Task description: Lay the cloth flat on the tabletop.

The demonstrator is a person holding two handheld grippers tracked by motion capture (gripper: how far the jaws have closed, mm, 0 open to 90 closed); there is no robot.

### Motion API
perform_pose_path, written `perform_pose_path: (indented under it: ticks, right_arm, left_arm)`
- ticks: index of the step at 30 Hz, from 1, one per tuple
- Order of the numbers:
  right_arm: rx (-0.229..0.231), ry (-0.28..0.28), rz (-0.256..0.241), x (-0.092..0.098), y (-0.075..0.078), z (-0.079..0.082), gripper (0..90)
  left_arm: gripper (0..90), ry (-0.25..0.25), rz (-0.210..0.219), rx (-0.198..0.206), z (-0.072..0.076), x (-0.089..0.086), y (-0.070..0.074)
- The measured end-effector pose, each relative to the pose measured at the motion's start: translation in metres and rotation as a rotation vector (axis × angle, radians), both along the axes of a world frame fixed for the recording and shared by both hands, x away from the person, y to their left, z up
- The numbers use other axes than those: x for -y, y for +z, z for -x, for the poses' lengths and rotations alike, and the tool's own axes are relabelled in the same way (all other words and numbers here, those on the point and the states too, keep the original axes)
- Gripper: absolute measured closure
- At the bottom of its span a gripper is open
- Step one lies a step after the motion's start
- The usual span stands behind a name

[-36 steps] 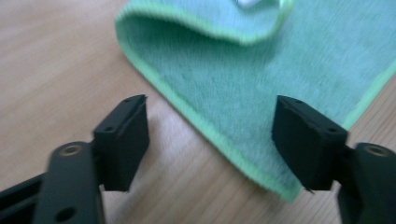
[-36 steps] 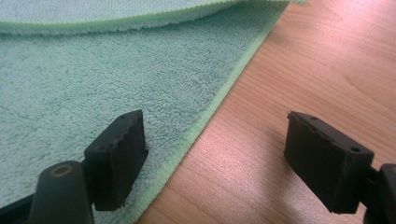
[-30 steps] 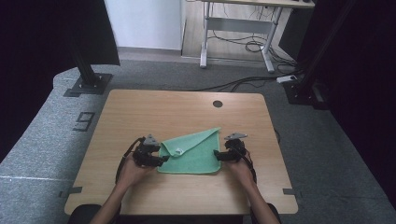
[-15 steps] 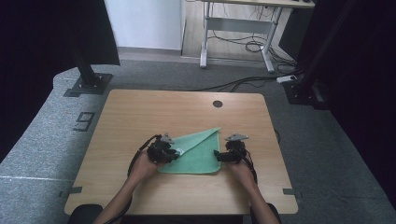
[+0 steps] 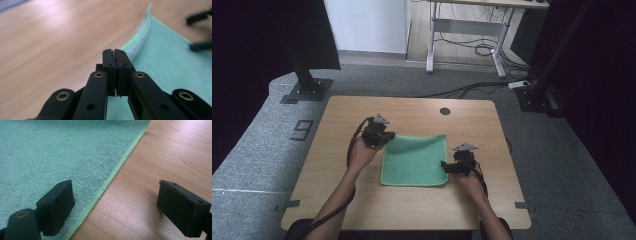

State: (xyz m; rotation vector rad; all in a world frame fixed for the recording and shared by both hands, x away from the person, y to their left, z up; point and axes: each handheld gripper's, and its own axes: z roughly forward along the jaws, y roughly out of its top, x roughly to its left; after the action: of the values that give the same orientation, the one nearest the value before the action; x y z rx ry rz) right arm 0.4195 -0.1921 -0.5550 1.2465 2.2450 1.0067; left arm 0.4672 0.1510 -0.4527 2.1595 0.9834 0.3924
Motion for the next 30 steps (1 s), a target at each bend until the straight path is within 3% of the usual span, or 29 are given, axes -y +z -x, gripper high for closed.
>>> perform_pose_path:
  ticks: [3, 7, 9, 14, 21, 30]
  right_arm:
    - [0.005, 0.007, 0.003, 0.000, 0.000, 0.000, 13.6]
    - [0.001, 0.017, 0.004, 0.000, 0.000, 0.002, 13.6]
    - [0.000, 0.025, 0.004, 0.000, 0.000, 0.003, 13.5]
    - [-0.003, 0.026, 0.006, -0.001, 0.001, 0.003, 13.9]
    - [-0.018, 0.045, 0.004, 0.000, 0.006, 0.004, 16.4]
    - [-0.001, 0.085, 0.006, -0.001, 0.021, 0.022, 15.8]
  left_arm:
    - [81.5, 0.053, -0.011, 0.013, -0.015, -0.004, 0.002]
    - [56.9, 0.118, -0.026, 0.027, -0.026, -0.012, -0.004]
    - [47.9, 0.113, -0.037, 0.044, -0.023, -0.014, -0.008]
    - [31.8, 0.089, -0.051, 0.035, -0.016, -0.014, -0.019]
    - [21.9, 0.050, -0.088, 0.008, -0.009, -0.011, -0.040]
    - [15.3, 0.086, -0.097, -0.004, -0.010, -0.014, -0.072]
